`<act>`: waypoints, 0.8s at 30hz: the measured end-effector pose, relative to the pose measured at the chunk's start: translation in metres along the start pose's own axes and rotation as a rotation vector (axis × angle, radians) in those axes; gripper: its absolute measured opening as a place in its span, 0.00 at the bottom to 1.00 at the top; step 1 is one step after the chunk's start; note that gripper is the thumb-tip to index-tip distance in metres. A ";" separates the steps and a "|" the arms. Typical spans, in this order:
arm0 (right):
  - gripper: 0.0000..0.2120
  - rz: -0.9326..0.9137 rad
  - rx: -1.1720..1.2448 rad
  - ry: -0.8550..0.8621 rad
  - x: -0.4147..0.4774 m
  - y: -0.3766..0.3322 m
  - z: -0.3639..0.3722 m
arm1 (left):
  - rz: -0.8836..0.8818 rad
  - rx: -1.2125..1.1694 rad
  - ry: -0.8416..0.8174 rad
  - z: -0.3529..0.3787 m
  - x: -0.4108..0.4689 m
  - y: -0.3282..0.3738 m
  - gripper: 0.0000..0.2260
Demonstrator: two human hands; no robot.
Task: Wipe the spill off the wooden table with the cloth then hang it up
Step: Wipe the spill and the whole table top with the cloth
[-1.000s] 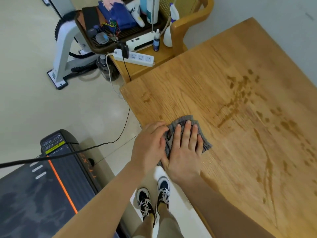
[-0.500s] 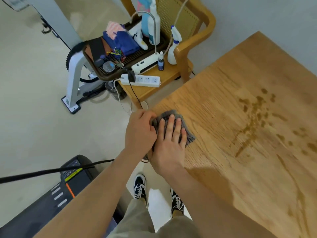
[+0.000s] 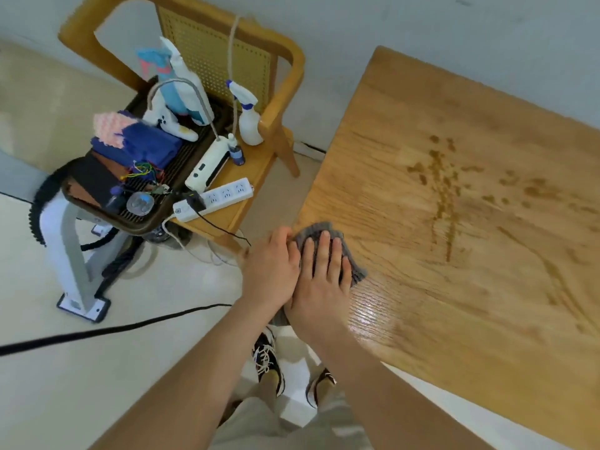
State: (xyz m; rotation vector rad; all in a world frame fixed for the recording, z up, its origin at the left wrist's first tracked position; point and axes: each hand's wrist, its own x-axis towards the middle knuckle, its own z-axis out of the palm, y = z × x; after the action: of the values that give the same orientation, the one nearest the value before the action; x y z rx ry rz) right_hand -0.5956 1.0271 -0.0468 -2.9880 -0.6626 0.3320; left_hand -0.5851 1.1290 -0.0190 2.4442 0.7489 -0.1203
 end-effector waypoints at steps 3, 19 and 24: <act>0.35 0.068 0.034 0.009 -0.017 0.013 -0.005 | 0.119 0.074 0.053 -0.002 -0.015 0.001 0.08; 0.31 0.368 0.067 -0.036 -0.060 0.051 -0.028 | 0.814 0.195 -0.090 0.031 -0.063 -0.032 0.19; 0.38 0.515 0.117 -0.012 -0.044 0.014 -0.011 | 0.910 0.143 -0.113 0.016 0.009 -0.032 0.20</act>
State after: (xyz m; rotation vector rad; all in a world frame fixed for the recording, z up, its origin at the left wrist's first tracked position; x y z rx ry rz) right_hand -0.6264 0.9954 -0.0294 -2.9964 0.1371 0.3955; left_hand -0.5938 1.1466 -0.0502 2.6387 -0.4671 0.0462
